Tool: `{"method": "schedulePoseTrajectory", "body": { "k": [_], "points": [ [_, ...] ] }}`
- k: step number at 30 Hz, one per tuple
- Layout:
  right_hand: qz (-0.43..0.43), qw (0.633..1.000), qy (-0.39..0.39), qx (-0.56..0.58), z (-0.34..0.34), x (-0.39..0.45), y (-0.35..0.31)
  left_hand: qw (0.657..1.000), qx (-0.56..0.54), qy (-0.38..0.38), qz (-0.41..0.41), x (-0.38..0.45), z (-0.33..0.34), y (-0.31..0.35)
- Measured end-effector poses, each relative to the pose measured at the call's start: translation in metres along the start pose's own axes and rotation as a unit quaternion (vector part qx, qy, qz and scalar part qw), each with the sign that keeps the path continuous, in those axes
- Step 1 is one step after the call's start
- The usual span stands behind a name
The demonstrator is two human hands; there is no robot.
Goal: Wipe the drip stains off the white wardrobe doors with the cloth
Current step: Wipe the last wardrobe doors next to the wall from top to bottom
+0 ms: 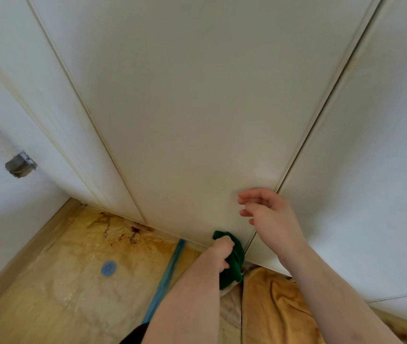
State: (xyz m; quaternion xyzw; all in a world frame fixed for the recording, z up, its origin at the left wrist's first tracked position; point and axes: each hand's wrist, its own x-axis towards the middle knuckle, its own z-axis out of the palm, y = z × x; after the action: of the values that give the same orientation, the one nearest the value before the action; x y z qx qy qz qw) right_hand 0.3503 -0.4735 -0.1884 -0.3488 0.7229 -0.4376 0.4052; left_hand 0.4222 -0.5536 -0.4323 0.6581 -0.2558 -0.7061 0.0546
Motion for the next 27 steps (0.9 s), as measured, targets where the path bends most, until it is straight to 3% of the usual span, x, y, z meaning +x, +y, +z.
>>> {"method": "schedulePoseTrajectory", "body": {
  "k": [6,15,23,27],
  "points": [
    [0.002,1.0,0.002,0.001,-0.008,-0.003,-0.001,0.998,0.03,-0.044,0.024,-0.041,-0.029,0.015],
    [0.007,1.0,0.005,-0.005,-0.003,-0.005,-0.005,0.99,-0.06,0.08,0.098,-0.044,-0.118,0.036],
    [0.006,1.0,-0.004,-0.019,0.019,0.0,-0.009,0.951,-0.164,0.226,0.13,-0.035,-0.17,0.05],
    [0.006,1.0,-0.005,-0.025,0.024,0.003,-0.007,0.956,-0.137,0.217,0.141,-0.042,-0.164,0.05]
  ]
}}
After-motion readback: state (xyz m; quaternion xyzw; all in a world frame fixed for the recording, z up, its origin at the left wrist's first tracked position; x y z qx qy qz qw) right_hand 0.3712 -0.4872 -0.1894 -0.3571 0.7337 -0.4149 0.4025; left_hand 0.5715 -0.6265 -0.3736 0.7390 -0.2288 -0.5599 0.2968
